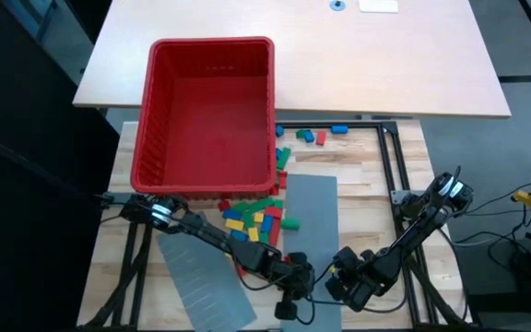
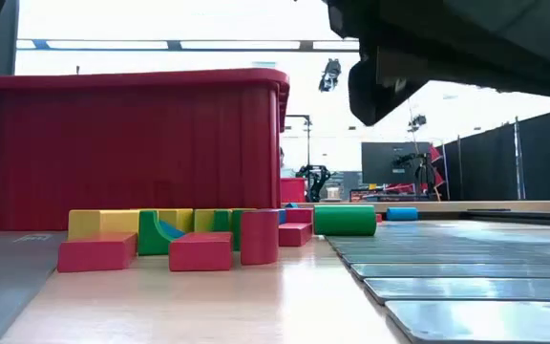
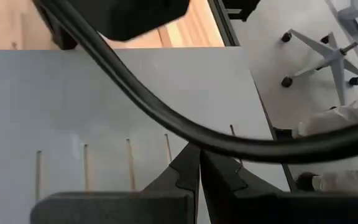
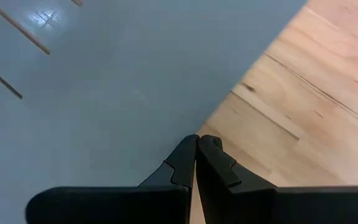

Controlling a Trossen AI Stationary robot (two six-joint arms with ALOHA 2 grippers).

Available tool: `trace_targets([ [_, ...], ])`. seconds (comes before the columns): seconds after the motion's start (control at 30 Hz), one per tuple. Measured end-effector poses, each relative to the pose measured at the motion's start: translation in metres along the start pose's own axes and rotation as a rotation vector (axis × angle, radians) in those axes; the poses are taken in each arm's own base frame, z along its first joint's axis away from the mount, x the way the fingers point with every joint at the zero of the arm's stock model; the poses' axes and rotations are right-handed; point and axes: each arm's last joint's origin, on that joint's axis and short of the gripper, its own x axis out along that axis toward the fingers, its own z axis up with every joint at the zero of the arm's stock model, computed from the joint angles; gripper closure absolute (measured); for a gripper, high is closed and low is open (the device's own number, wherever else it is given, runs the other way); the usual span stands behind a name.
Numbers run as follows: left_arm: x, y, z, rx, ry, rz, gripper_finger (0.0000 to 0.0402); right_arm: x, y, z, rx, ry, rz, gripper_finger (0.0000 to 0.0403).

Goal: Sort blocks

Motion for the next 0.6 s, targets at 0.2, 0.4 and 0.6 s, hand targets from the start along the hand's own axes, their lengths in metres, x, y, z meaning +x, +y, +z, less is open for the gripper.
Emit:
trace_targets([
  [0.2,-0.001,0.005,-0.018,-0.021,0.172,0.058,0.0401,0.000,0.000,0.000,-0.001,-0.003,0.000,0.0402],
  [0.4,0.004,0.003,-0.047,-0.059,0.334,0.051,0.0401,0.000,0.000,0.000,-0.011,-0.007,0.001,0.0402],
  [0.6,0.008,-0.005,-0.060,-0.105,0.360,0.038,0.0401,0.000,0.000,0.000,-0.015,-0.010,0.001,0.0402],
])
